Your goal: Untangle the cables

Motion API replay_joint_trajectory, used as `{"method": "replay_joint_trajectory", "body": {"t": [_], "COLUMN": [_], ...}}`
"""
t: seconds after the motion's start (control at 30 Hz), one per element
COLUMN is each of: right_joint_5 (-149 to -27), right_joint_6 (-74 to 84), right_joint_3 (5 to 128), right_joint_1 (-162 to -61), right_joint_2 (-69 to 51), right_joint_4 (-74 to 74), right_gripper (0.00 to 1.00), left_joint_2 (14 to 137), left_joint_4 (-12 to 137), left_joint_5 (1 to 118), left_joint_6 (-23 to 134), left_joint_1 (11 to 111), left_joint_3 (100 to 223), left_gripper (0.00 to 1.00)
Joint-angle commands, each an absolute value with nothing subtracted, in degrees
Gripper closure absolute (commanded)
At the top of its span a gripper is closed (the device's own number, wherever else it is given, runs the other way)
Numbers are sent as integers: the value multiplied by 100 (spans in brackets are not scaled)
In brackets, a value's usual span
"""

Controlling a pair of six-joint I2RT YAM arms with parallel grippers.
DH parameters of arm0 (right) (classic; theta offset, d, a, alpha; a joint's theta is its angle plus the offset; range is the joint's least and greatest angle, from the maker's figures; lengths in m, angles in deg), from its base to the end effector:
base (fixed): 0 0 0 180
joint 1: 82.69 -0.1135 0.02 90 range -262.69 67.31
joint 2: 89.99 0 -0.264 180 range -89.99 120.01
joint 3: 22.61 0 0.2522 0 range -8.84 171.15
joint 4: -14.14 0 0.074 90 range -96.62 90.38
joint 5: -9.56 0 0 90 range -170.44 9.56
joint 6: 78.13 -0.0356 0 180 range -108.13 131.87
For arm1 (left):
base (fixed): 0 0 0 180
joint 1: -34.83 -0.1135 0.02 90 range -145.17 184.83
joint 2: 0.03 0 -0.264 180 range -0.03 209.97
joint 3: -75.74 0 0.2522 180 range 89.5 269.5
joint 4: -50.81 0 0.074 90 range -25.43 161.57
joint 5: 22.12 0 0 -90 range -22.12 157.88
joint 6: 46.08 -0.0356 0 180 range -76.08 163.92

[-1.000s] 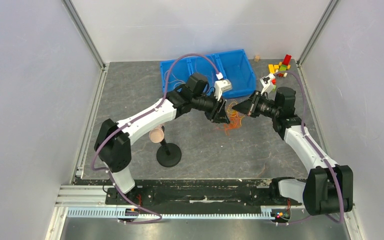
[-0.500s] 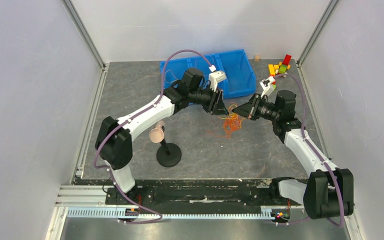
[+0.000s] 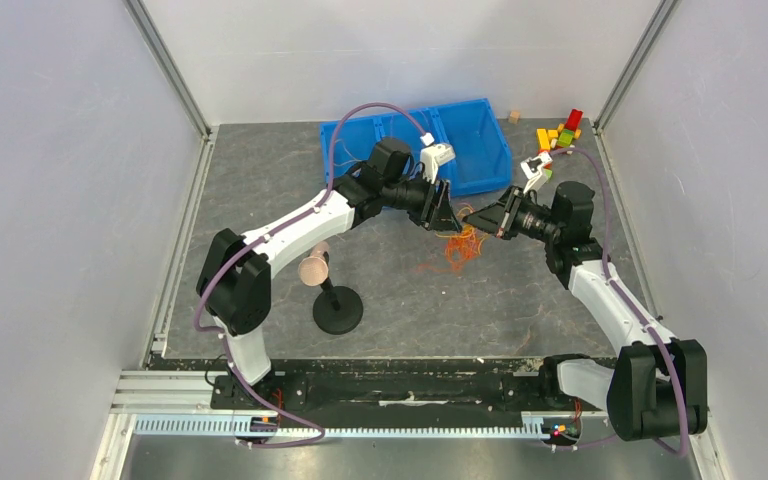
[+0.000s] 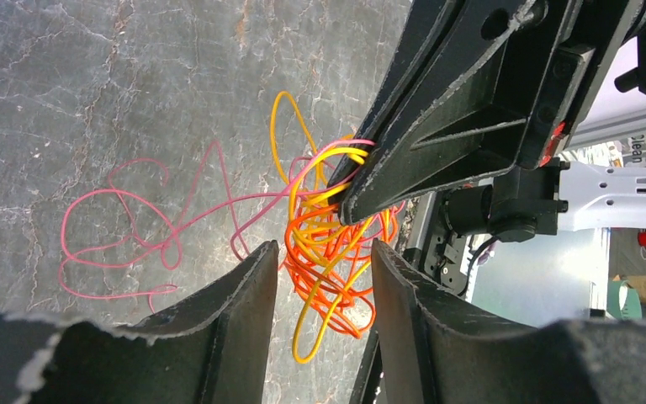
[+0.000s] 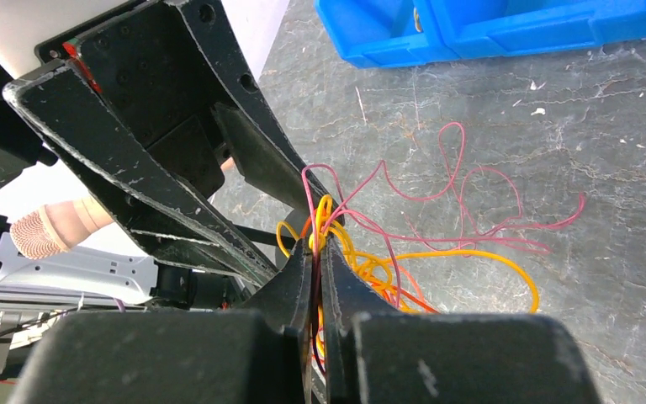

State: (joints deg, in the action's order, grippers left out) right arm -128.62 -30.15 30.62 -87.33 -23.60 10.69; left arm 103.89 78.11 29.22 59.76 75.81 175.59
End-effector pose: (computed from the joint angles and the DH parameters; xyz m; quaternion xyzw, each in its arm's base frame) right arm 0.2505 0.0470 0.2700 0.0035 0.7716 0.5166 0.3713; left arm 0.3040 -0.2935 0.2989 0.3372 0.7678 -0.4737 0.2690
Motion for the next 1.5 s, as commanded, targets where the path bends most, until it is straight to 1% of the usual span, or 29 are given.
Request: {"method": "replay_joint_trajectory", "body": {"t": [0.0,0.1,0.2,0.3,0.33,0.4,0.43,0.53,0.57,0.7,0.73,0.77,0.83,0.9,0.93,0.97,1.07,1.1,1.2,1.33,1.4,1.47], "right_joint_5": [-13053,-13067,-12975,-12761,-12701,-12672,-12652,-12627,-12631,-12647,-12605,-12545,-12385,-12335,-12252,-12214,-11986,-11922,-11652,-11459,-11332,-11078], "right_joint_6": [-3138,-3117,-2935,-2507,-2396,-2364,-2363,-2375,-2404,-2331,-2232,-2105,-1835,-1616,-1478,-1355,-975,-808,-385,-79,55,353], "right_joint_3": [3018,2993,3029,3175,3208,3202,3202,3220,3217,3206,3211,3220,3236,3225,3216,3199,3137,3128,3091,3053,3029,2959], "right_joint_1": [-8729,-8739,-8742,-8735,-8742,-8739,-8743,-8743,-8739,-8741,-8743,-8743,-8739,-8743,-8743,-8743,-8743,-8743,-8734,-8703,-8695,-8665], "right_joint_2": [-2493,-2483,-2453,-2376,-2349,-2315,-2306,-2280,-2275,-2225,-2207,-2181,-2098,-1991,-1941,-1911,-1842,-1812,-1762,-1669,-1612,-1529], "right_joint_4": [1452,1467,1279,782,635,610,610,631,656,646,595,493,241,97,53,-56,-279,-381,-583,-761,-844,-921], "right_gripper": [100,100,100,100,100,100,100,100,100,100,97,91,85,72,72,74,91,94,94,87,89,97], "left_joint_2": [10377,10342,10325,10242,10208,10190,10190,10159,10163,10104,10052,9981,9847,9760,9713,9692,9637,9634,9574,9515,9461,9374], "left_joint_4": [7648,7451,7335,7305,7305,7332,7367,7380,7374,7073,6847,6660,6372,6301,6310,6328,6427,6581,6692,6764,6750,6562], "left_joint_5": [3034,2969,2869,2847,2852,2836,2817,2762,2758,2302,2083,1920,1787,1723,1710,1727,1754,1723,1686,1624,1564,1473], "left_joint_6": [6200,6321,6385,6314,6287,6252,6246,6229,6237,6368,6469,6589,6781,6812,6776,6724,6678,6661,6573,6492,6482,6527], "left_joint_1": [7588,7587,7588,7588,7589,7588,7588,7588,7588,7588,7588,7596,7606,7608,7606,7606,7606,7606,7606,7597,7590,7588], "left_joint_3": [17733,17649,17634,17604,17592,17598,17607,17584,17584,17506,17433,17367,17285,17304,17317,17329,17440,17511,17606,17685,17721,17737], "left_gripper": [48,52,61,66,70,82,86,93,97,98,98,98,98,98,98,98,98,98,98,98,98,98]}}
